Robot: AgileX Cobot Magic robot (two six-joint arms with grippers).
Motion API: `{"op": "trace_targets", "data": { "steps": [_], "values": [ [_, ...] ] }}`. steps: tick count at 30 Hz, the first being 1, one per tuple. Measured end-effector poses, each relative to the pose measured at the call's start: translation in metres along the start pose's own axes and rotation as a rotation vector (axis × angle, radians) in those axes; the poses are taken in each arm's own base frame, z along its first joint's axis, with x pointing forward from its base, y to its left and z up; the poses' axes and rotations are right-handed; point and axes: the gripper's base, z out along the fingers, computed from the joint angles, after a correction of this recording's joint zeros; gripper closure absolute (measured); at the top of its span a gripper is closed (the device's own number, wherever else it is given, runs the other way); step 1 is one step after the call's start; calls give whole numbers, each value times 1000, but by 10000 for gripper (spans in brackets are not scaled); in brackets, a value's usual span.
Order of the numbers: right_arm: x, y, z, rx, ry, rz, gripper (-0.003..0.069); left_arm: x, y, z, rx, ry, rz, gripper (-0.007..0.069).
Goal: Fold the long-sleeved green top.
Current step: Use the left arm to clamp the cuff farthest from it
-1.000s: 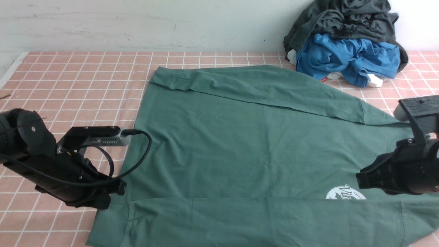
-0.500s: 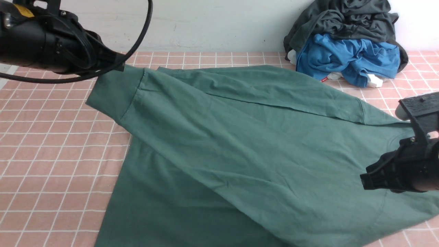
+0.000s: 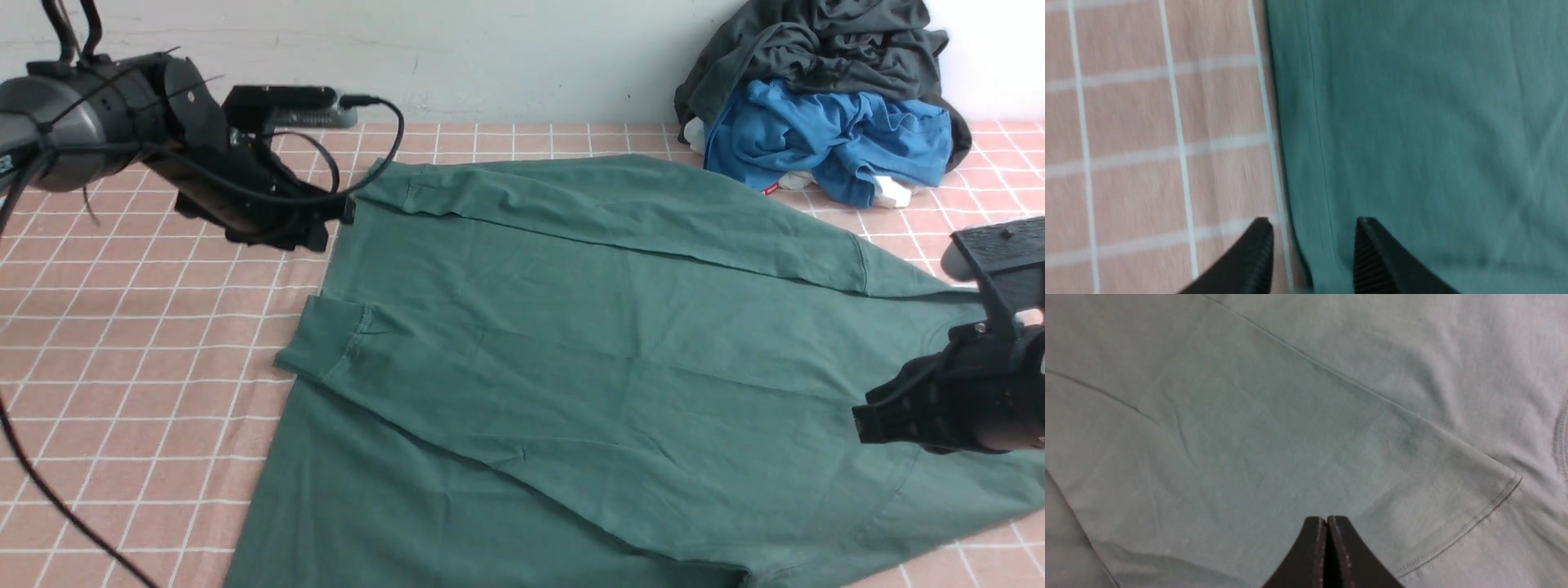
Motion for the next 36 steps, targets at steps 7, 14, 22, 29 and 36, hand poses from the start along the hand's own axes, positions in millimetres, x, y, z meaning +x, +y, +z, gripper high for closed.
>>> {"op": "trace_targets", "data": {
  "steps": [7, 14, 22, 29, 36],
  "values": [
    [1, -1, 14, -3, 35, 13, 673, -66, 7, 56, 39, -206, -54, 243],
    [7, -1, 35, -12, 110, 37, 673, -58, 17, 126, 64, -237, -94, 265],
    [8, -1, 40, -20, 122, 47, 673, -62, 10, 131, 62, -286, -22, 592],
    [7, -1, 40, -21, 121, 39, 673, -69, 3, 119, 66, -303, 8, 601],
    [8, -1, 42, -24, 125, 10, 673, -67, 7, 119, 10, -279, 72, 495]
  ]
}}
